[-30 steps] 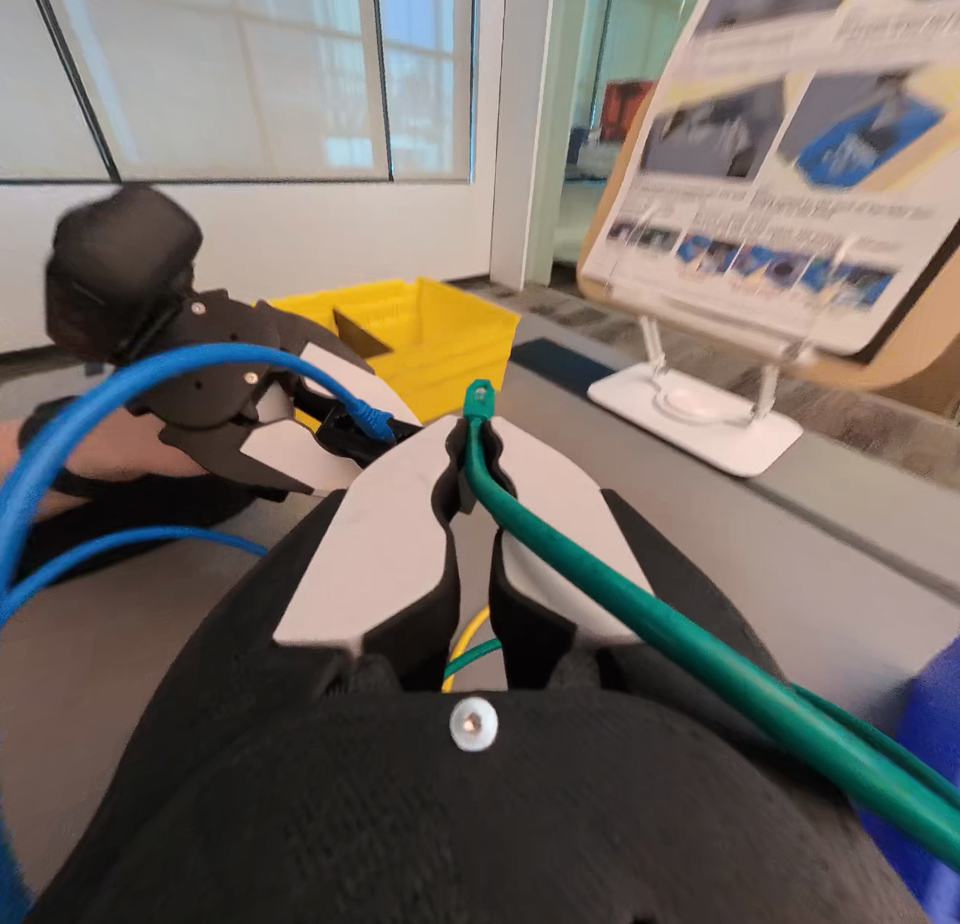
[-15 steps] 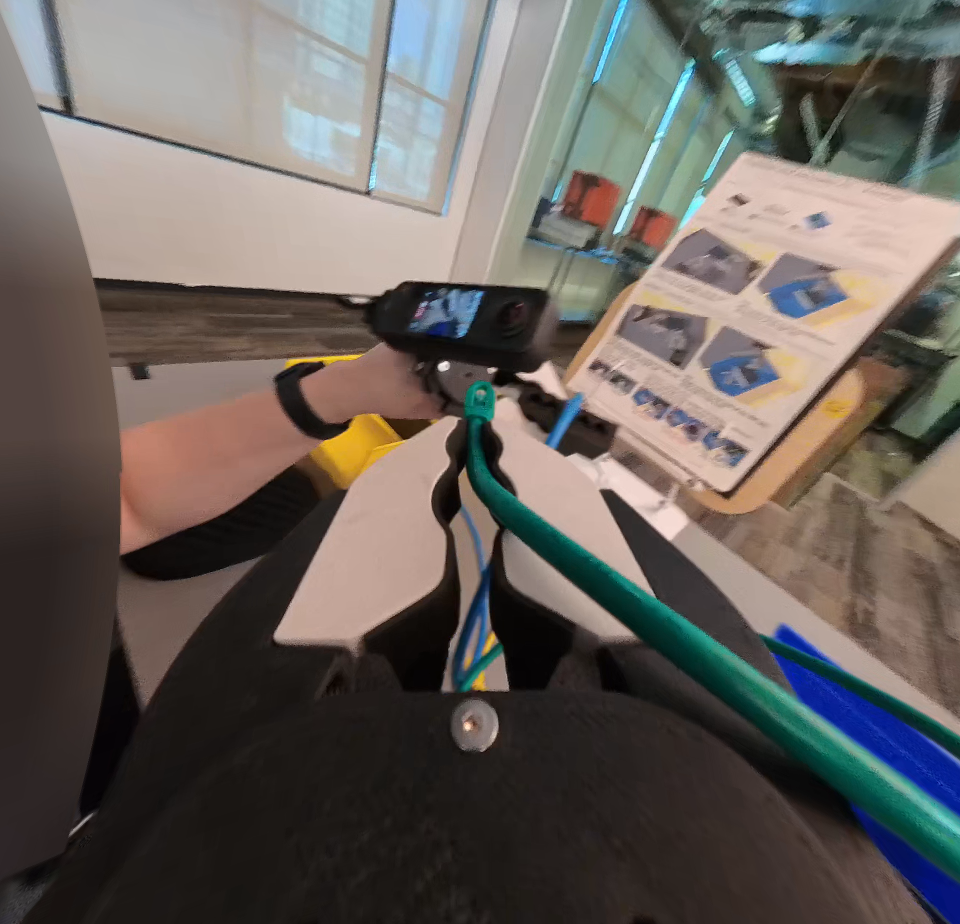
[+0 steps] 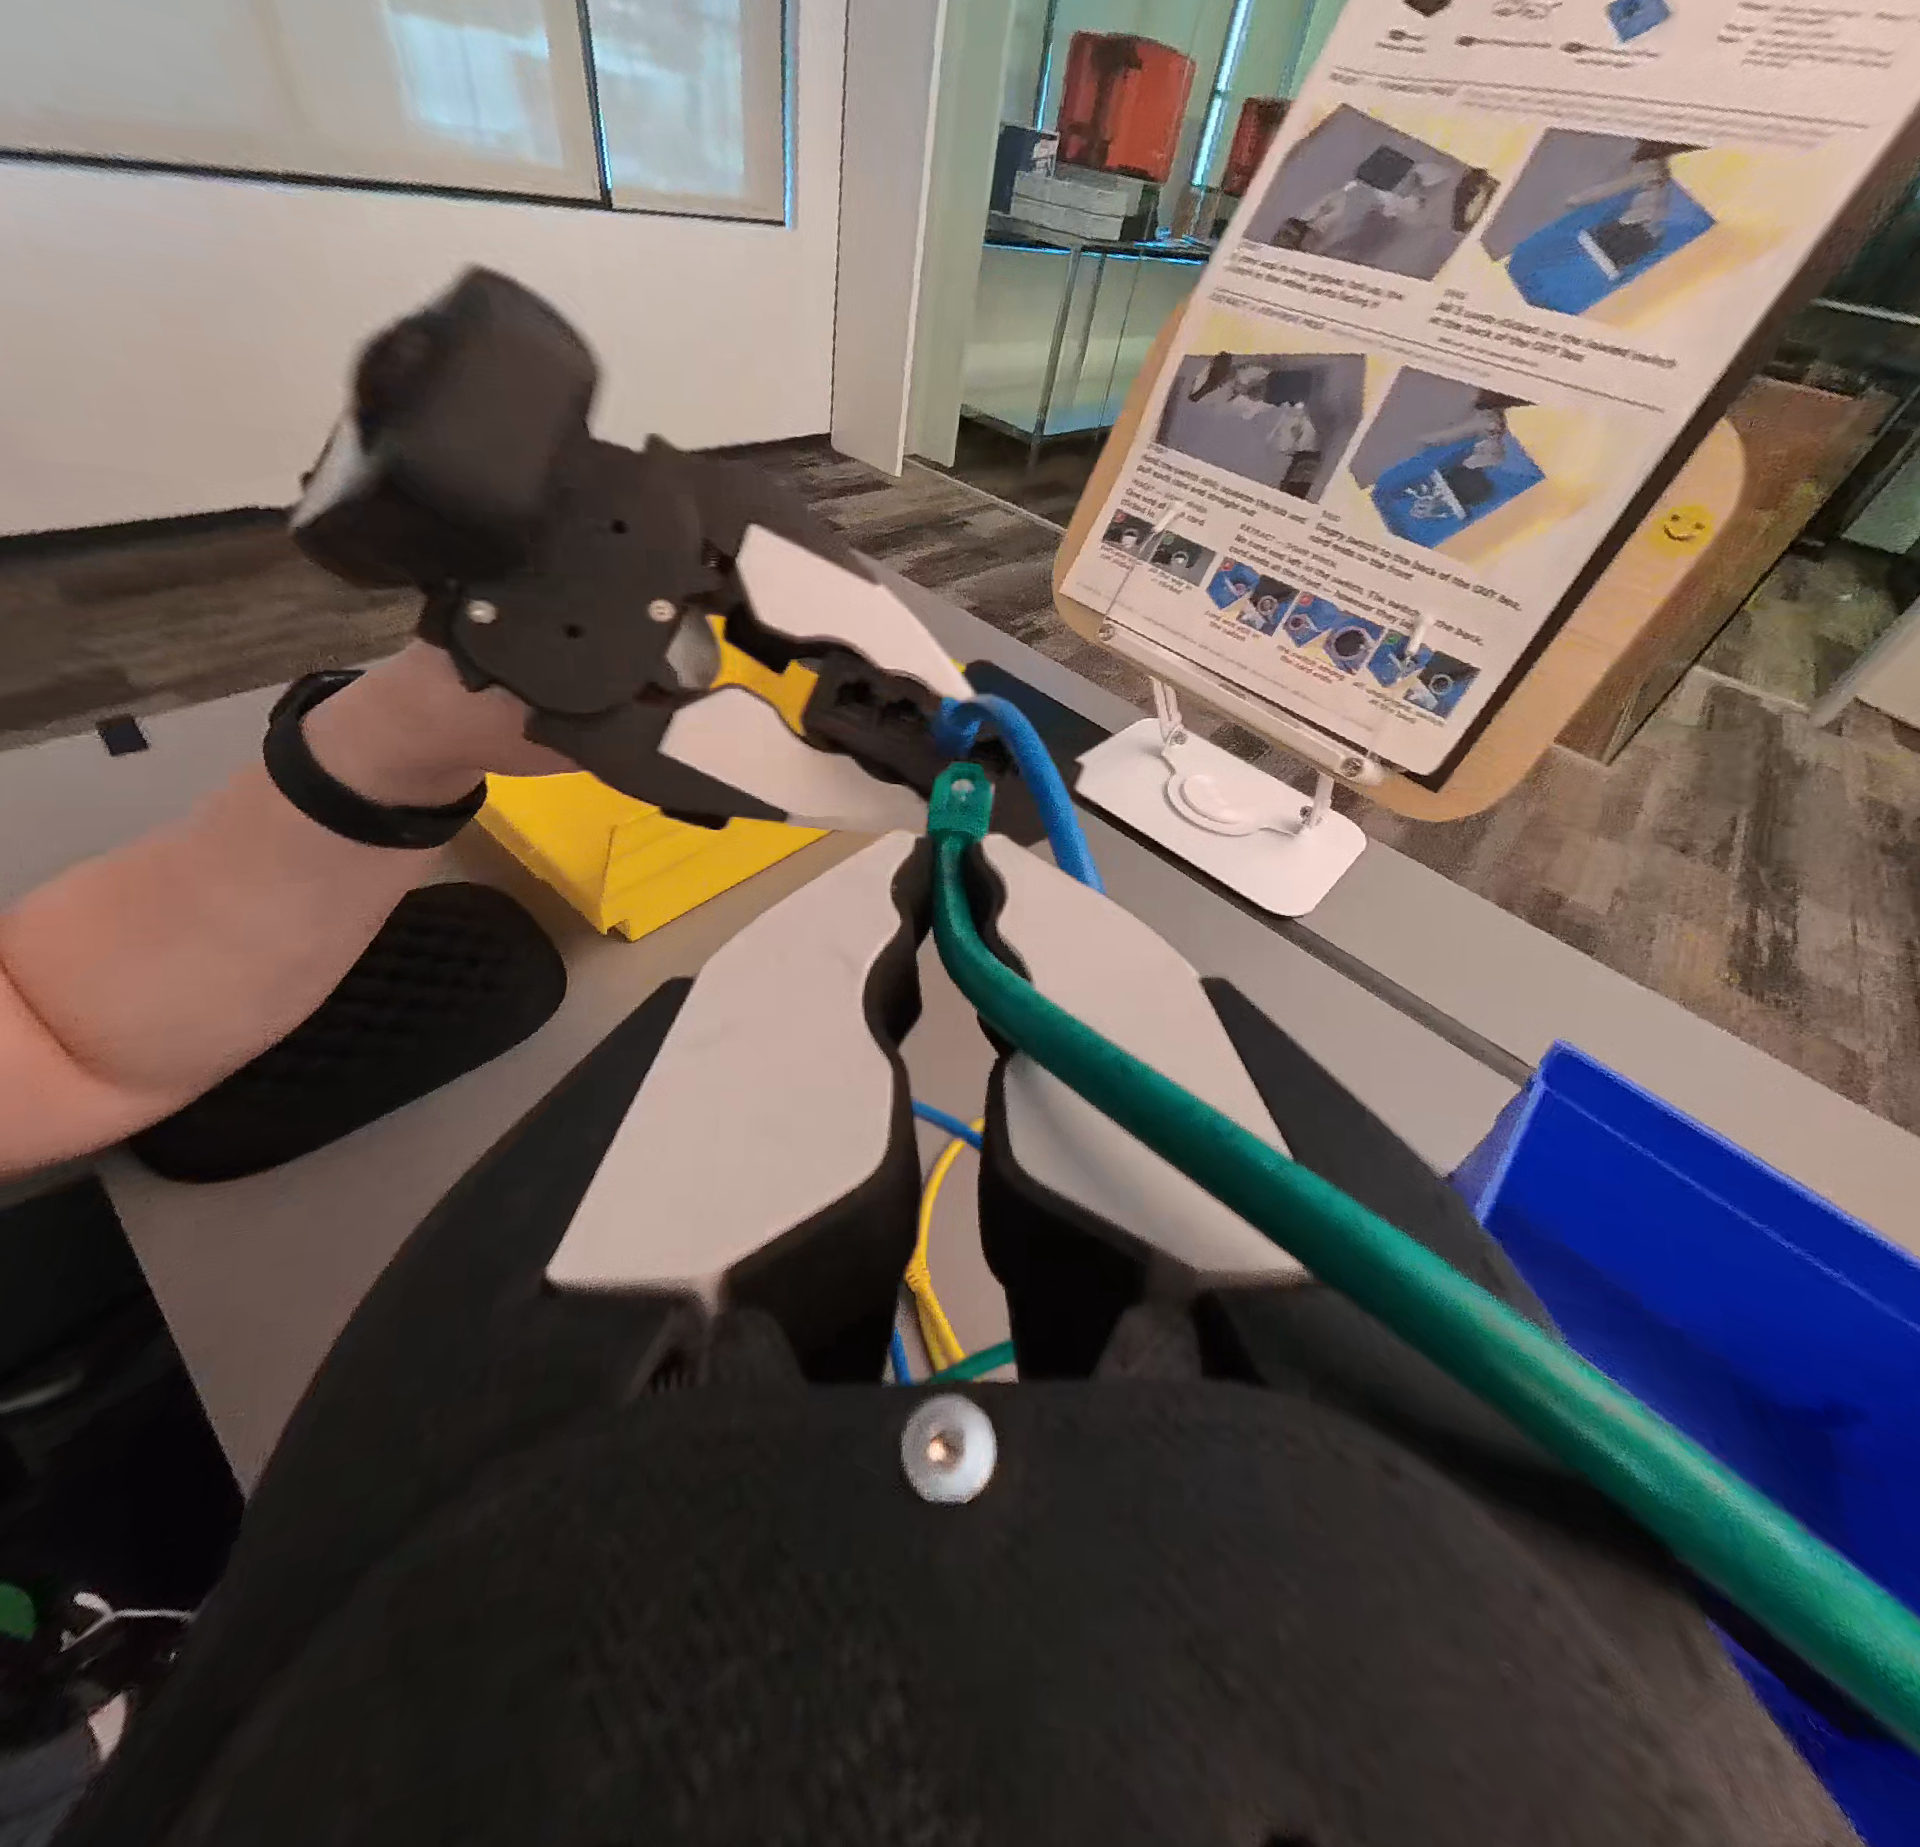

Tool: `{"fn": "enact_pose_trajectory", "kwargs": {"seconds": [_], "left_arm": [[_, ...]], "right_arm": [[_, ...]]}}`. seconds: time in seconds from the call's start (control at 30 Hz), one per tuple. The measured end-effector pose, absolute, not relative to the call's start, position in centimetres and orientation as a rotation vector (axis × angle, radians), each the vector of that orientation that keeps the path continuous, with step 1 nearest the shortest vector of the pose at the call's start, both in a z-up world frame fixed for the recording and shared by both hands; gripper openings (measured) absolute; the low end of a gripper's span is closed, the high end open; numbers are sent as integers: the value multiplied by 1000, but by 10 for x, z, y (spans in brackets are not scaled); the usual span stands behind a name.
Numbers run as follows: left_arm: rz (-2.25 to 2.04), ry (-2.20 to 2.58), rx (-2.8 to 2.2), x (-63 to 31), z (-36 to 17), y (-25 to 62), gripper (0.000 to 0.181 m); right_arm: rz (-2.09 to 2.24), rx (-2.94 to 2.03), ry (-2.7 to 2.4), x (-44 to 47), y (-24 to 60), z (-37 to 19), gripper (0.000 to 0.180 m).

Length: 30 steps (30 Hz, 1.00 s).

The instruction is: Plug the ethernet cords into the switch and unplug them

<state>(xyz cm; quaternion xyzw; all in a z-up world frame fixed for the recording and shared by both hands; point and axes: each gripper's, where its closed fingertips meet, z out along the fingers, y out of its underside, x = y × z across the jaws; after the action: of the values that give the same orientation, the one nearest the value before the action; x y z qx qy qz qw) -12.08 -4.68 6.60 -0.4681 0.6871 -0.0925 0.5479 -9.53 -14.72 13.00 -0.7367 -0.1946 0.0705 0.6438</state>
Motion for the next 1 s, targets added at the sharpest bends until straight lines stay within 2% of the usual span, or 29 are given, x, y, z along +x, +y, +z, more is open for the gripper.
{"fn": "enact_pose_trajectory", "kwargs": {"seconds": [0.17,0.7,1.0], "left_arm": [[-177,1545,-994,-121,85,-51,29],[-181,1426,-922,-124,109,-60,29],[-115,1272,-711,-134,140,-75,27]], "right_arm": [[408,-1623,-463,-109,-158,144,5],[182,-1836,-494,-140,-117,151,6],[158,-1813,-491,-147,-124,168,6]]}}
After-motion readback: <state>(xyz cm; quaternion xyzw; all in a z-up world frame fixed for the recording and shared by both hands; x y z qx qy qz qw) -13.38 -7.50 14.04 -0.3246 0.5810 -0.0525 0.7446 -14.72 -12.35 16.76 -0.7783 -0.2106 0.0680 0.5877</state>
